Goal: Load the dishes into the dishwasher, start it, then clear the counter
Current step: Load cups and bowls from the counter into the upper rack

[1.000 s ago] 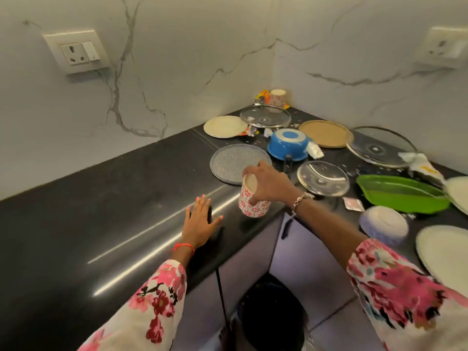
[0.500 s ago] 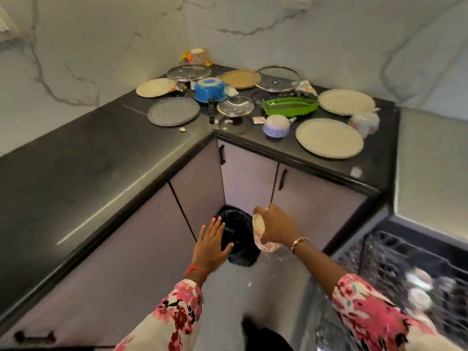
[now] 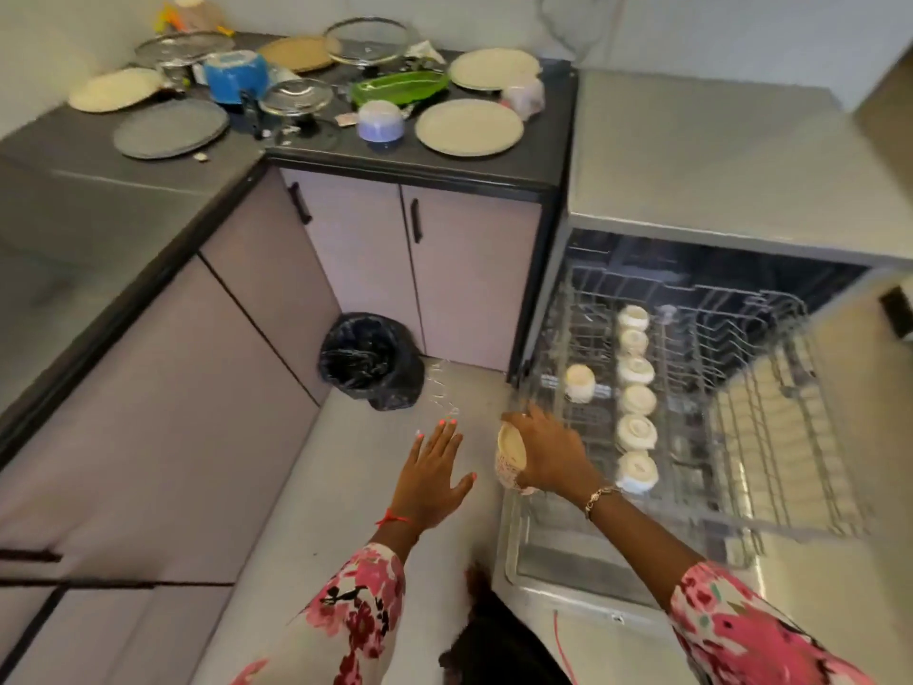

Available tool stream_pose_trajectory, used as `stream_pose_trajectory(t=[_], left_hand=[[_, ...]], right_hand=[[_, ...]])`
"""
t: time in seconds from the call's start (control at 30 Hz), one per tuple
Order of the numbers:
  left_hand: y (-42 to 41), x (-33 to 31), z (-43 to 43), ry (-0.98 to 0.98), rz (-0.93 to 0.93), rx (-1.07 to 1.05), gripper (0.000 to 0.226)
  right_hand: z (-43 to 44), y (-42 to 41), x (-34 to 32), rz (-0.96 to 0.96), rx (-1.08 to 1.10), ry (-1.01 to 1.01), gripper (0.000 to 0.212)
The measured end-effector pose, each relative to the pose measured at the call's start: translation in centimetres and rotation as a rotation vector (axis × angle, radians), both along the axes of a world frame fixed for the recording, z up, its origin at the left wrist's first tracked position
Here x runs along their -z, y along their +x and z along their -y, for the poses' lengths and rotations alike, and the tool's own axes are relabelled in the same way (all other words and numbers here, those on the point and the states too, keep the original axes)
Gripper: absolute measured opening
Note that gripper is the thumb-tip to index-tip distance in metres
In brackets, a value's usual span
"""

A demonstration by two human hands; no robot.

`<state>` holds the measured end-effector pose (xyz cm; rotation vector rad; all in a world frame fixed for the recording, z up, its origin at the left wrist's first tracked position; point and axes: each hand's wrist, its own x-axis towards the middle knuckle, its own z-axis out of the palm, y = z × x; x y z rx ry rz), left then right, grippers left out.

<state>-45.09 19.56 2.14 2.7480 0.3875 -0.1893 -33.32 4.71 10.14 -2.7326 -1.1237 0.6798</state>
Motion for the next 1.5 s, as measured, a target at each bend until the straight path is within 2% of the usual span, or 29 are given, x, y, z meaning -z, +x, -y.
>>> stream_pose_trajectory(t=[0.33,0.47,0.7,0.93,1.1,1.3,1.4,1.5], left_hand=[[3.0,1.2,7.9,-0.055,-0.044,0.153,0.092],[6.7,1.8,9.8,-0.046,-0.073,0.188,0.092],[12.3,3.9,11.4,-0.016,-0.146,0.193,0.088],[13.9,6.0,11.4,-0.029,-0.214,0.167,0.084],[14.9,7.0,10.5,-0.025,-0.236,0.216,0.078],[14.8,7.8,9.7,-0.018,-0.216,0.254,0.066],[14.7,8.1,9.2,0.022,-0.197,0.287,0.063],[14.6,8.4,8.8,0.019,-0.166,0.298,0.061]], right_hand=[[11.3,1.5,1.2,0.020,0.322,0.049,0.075],[12.7,4.2,3.0,0.042,0.347,0.053,0.074],[11.6,9.1,7.8,0.028,0.329,0.019,0.081],[9.0,9.2,11.6,-0.046,0.357,-0.047,0.081],[7.6,9.9,13.5,0.004,0.336,-0.213,0.088],[6.0,10.0,15.5,-0.055,0.362,-0.308,0.087],[6.1,9.8,16.6,-0.127,0.375,-0.291,0.091],[6.4,9.7,17.0,-0.185,0.362,-0.189,0.090]])
